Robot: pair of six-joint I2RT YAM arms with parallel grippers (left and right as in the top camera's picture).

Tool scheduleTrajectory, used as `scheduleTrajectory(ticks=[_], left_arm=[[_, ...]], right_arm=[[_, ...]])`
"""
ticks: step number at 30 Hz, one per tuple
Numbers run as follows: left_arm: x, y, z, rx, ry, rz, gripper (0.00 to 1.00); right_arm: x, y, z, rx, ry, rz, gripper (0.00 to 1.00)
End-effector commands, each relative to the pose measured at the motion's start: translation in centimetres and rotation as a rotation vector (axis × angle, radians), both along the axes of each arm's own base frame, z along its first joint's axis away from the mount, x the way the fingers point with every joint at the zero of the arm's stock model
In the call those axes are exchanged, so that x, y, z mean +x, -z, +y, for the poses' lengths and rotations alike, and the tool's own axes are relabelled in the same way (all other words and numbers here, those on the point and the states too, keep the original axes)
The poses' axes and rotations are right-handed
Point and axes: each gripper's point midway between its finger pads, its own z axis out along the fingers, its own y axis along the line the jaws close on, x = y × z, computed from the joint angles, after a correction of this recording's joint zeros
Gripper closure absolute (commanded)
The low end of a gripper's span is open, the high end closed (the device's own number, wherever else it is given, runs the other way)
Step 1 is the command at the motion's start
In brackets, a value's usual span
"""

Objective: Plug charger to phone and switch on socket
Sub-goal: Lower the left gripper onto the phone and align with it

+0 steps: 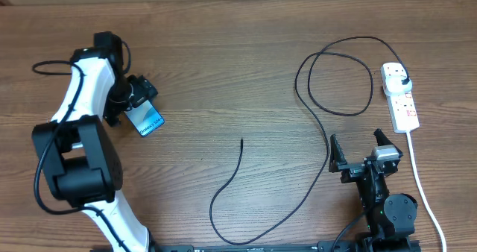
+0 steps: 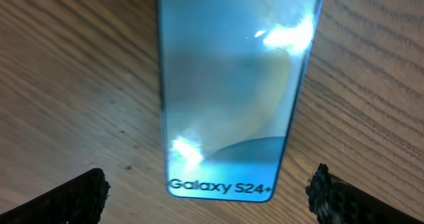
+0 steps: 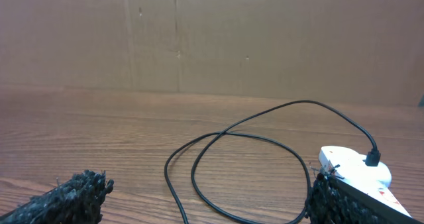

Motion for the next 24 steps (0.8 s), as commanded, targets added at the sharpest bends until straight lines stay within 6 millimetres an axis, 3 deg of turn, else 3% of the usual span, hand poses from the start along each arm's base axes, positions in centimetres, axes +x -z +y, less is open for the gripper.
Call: scheduleTrajectory(ticks=[1, 24], left_arm=[[1.6, -0.3, -0.9, -0.005, -0.003, -0.027, 0.0], [3.5, -1.4, -0.1, 0.027, -0.037, -0.096, 0.0]], right_arm=[[0.0, 0.1, 0.1, -0.001, -0.002, -0.006, 0.0], [0.0, 0.1, 0.1, -0.001, -0.002, -0.006, 0.0]])
